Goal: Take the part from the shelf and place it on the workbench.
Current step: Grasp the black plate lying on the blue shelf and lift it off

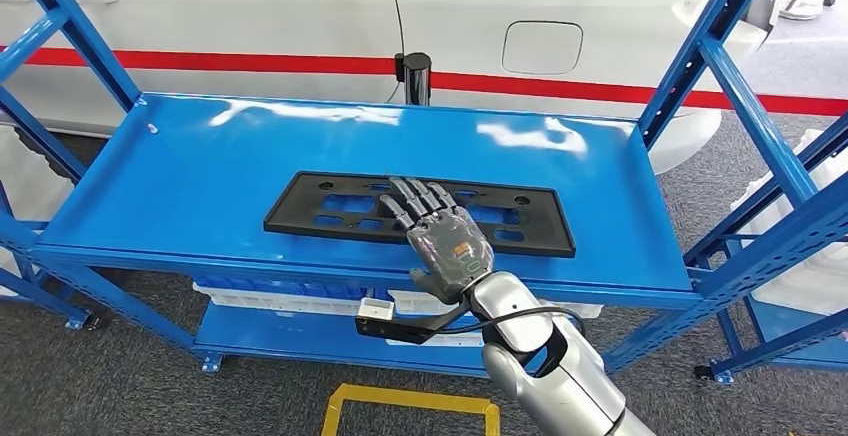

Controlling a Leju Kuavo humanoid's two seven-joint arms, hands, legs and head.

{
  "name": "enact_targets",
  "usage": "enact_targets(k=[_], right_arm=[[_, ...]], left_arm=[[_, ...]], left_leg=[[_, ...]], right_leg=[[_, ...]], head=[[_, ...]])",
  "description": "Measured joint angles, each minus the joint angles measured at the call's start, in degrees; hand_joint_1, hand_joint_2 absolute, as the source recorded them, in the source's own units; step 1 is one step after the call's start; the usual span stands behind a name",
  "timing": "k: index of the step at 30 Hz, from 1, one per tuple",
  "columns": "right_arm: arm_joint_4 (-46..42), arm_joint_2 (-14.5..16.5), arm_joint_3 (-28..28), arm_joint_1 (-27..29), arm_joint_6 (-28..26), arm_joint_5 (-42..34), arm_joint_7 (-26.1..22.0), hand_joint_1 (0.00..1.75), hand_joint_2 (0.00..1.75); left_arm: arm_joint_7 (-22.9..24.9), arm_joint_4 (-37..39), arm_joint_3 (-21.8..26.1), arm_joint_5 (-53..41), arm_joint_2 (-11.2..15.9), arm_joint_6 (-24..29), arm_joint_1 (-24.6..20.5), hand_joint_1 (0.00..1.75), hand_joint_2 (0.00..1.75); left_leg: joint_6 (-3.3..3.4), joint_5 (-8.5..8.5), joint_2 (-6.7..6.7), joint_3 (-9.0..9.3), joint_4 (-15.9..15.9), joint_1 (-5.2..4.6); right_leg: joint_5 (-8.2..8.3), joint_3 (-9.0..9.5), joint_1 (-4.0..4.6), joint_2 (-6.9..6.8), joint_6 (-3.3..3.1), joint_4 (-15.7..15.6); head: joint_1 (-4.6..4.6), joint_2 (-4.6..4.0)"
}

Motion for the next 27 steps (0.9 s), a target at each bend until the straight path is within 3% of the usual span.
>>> enact_targets(k=[1,4,6,8,10,11,12,14,16,20,21,24,26,27], right_arm=[[0.1,0.0,-0.1,-0.1,0.0,0.0,0.0,0.0,1.75],[0.4,0.0,-0.6,-0.3,-0.1,0.2,-0.2,0.0,1.75],[0.6,0.0,-0.8,-0.6,-0.2,0.5,-0.2,0.0,1.75],[1.0,0.2,-0.7,-0.9,-0.3,0.6,-0.2,0.0,1.75],[1.6,0.3,-0.7,-0.9,-0.3,0.6,-0.2,0.0,1.75],[2.0,0.3,-0.7,-1.0,-0.2,0.6,-0.2,0.0,1.75],[2.3,0.3,-0.7,-1.1,-0.2,0.6,-0.2,0.0,1.75],[3.0,0.3,-0.6,-1.4,0.0,0.7,0.1,0.0,1.75],[3.6,0.4,-0.5,-1.9,0.5,0.9,0.7,0.0,1.75],[4.6,0.5,-0.3,-2.4,2.7,1.4,2.4,0.0,1.75],[4.9,0.5,-0.2,-2.6,3.7,1.7,3.1,0.0,1.75],[6.3,0.5,0.1,-3.1,8.5,2.7,6.2,0.0,1.75],[7.2,0.5,0.2,-3.6,11.6,3.8,8.4,0.0,1.75],[7.7,0.5,0.3,-4.0,12.6,4.3,9.2,0.28,1.75]], left_arm=[[0.1,0.0,0.1,0.0,0.0,0.0,-0.1,0.0,0.0],[0.5,-0.2,0.2,-0.2,-0.1,0.0,-0.5,0.0,0.0],[0.8,-0.4,0.4,-0.3,-0.2,-0.4,-0.7,0.0,0.0],[1.0,-0.5,0.5,-0.3,-0.2,-0.6,-0.8,0.0,0.0],[1.2,-0.5,0.6,-0.4,-0.2,-0.7,-0.7,0.0,0.0],[1.3,-0.5,0.7,-0.5,-0.2,-0.7,-0.7,0.0,0.0],[1.4,-0.5,0.9,-0.6,-0.3,-0.7,-0.7,0.0,0.0],[1.6,-0.5,1.4,-1.0,-0.3,-0.8,-0.7,0.0,0.0],[1.7,-0.5,1.8,-1.4,-0.3,-0.7,-0.8,0.0,0.0],[1.8,-0.7,2.7,-2.1,-0.4,-0.6,-0.8,0.0,0.0],[1.9,-0.8,2.9,-2.4,-0.4,-0.6,-0.8,0.0,0.0],[2.3,-1.0,3.5,-3.3,-0.6,-0.6,-0.9,0.0,0.0],[2.5,-1.0,4.0,-3.6,-0.7,-0.6,-0.8,0.0,0.0],[2.6,-1.0,4.2,-3.7,-0.7,-0.6,-0.8,0.0,0.0]], left_leg=[[-0.25,-0.42,-0.05,0.22,0.1,-0.12],[-1.14,-1.25,-0.08,0.44,0.2,0.14],[-1.88,-2.54,0.09,-0.62,2.6,0.48],[-2.64,-5.03,0.33,-4.38,9.3,0.95],[-3.29,-6.25,0.55,-8.95,15.6,1.5],[-3.54,-5.23,0.68,-10.13,16.1,1.76],[-3.75,-3.03,0.79,-10.06,14.2,2.03],[-4.01,2.1,1.02,-7.32,6.4,2.39],[-3.68,3.93,0.96,-4.9,1.3,2.16],[-1.7,3.69,0.64,-4.04,0.3,1.33],[-1.4,3.73,0.57,-3.77,0.1,1.18],[-1.22,3.28,0.33,-3.37,0.4,0.27],[-0.86,2.97,0.23,-3.27,0.5,-0.13],[-0.71,2.87,0.21,-3.18,0.5,-0.19]], right_leg=[[0.57,0.9,0.06,0.01,-0.43,-1.7],[0.34,1.64,0.0,0.05,-1.9,-2.4],[0.1,2.46,-0.36,0.06,-2.81,-2.9],[-0.41,3.27,-0.5,0.05,-3.49,-3.1],[-1.01,3.86,-0.53,0.05,-3.58,-3.1],[-1.37,4.25,-0.59,0.07,-3.43,-3.1],[-1.75,4.76,-0.71,0.09,-3.24,-3.1],[-2.56,5.8,-0.9,0.13,-2.61,-3.1],[-3.22,6.33,-0.73,0.16,-1.8,-3.1],[-3.85,6.48,-0.66,0.09,-0.25,-3.1],[-3.62,6.45,-0.63,0.06,-0.11,-2.8],[-3.43,6.89,-0.47,0.03,-0.78,-3.2],[-3.87,7.3,-0.52,0.07,-0.69,-3.9],[-3.89,7.34,-0.59,0.08,-0.52,-4.0]], head=[[-0.02,0.0],[-0.06,0.0],[-0.11,0.0],[-0.18,0.0],[-0.19,0.0],[-0.19,0.0],[-0.19,0.0],[-0.2,0.0],[-0.22,0.0],[-0.2,0.0],[-0.13,0.0],[0.05,0.0],[0.03,0.0],[0.03,0.0]])
